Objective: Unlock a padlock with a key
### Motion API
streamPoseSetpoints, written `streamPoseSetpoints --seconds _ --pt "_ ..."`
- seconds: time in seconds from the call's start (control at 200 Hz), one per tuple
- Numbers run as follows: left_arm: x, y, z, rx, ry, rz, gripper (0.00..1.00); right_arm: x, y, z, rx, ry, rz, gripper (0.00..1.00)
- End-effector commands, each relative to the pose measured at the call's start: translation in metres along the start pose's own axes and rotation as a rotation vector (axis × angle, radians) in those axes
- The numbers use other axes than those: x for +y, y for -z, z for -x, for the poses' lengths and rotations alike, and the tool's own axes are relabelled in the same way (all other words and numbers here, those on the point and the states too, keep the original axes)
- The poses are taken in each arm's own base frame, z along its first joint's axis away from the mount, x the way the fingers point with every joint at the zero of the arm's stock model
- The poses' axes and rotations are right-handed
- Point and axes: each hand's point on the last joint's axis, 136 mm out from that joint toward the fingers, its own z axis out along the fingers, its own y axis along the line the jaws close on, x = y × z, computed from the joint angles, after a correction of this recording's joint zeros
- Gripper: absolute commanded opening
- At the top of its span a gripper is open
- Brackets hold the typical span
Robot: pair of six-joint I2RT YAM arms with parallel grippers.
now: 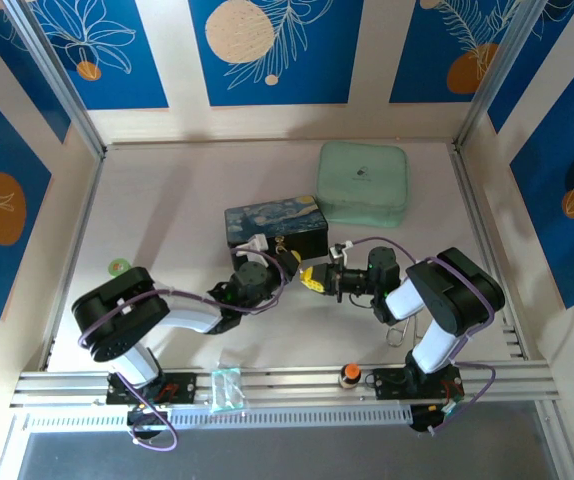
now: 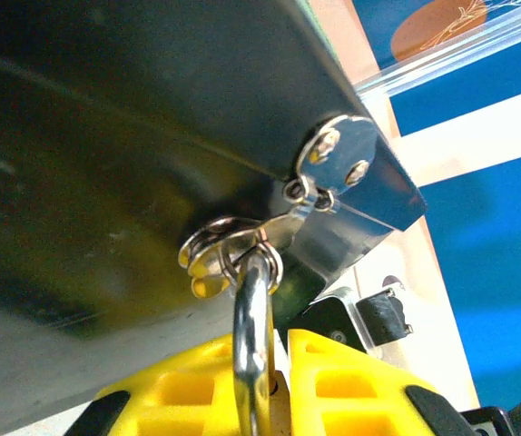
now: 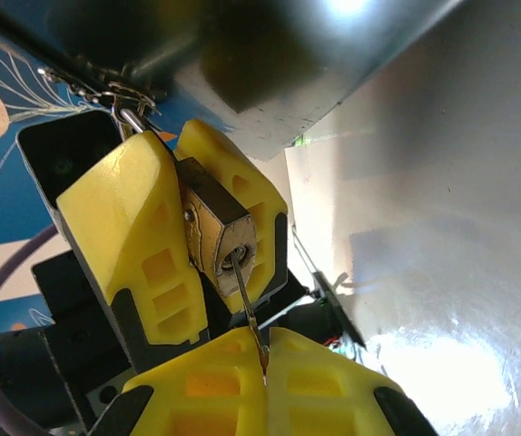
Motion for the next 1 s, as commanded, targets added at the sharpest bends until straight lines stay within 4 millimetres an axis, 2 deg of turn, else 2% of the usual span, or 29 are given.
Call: streamPoseSetpoints --seconds 0.0,0.175,0.35,0.51,0.615,0.67,0.815,0.94,0.996 --pt "-0.049 0.012 -0.071 0.268 -0.026 -0.190 0.00 0.030 -0.002 0.035 -0.110 0.039 0.082 0.00" --pt "-0.054 0.015 -0.073 0.262 0.023 -0.225 0.00 0.034 -0.002 0.038 -0.093 0.053 0.088 0.00" --pt "-0.068 0.017 -0.073 0.269 0.049 -0.258 0.00 0.032 0.002 0.041 -0.175 0.227 0.042 0.00" --pt "-0.070 0.017 -0.077 0.281 0.038 -0.251 0.00 0.054 -0.003 0.033 -0.152 0.370 0.077 0.00" --pt "-0.079 0.019 -0.081 0.283 0.065 -0.298 0.00 0.050 -0.001 0.043 -0.132 0.277 0.100 0.00" --pt "-0.084 0.020 -0.082 0.284 0.072 -0.320 0.00 0.040 -0.003 0.048 -0.096 0.184 0.095 0.00" --pt "-0.086 0.023 -0.083 0.283 0.064 -0.323 0.00 0.042 -0.004 0.045 -0.051 0.170 0.098 0.00" --pt "-0.083 0.024 -0.081 0.268 0.076 -0.329 0.00 0.034 -0.001 0.054 -0.062 0.102 0.088 0.00" --pt "-0.087 0.023 -0.083 0.276 0.085 -0.344 0.00 0.040 -0.005 0.055 -0.043 0.098 0.098 0.00"
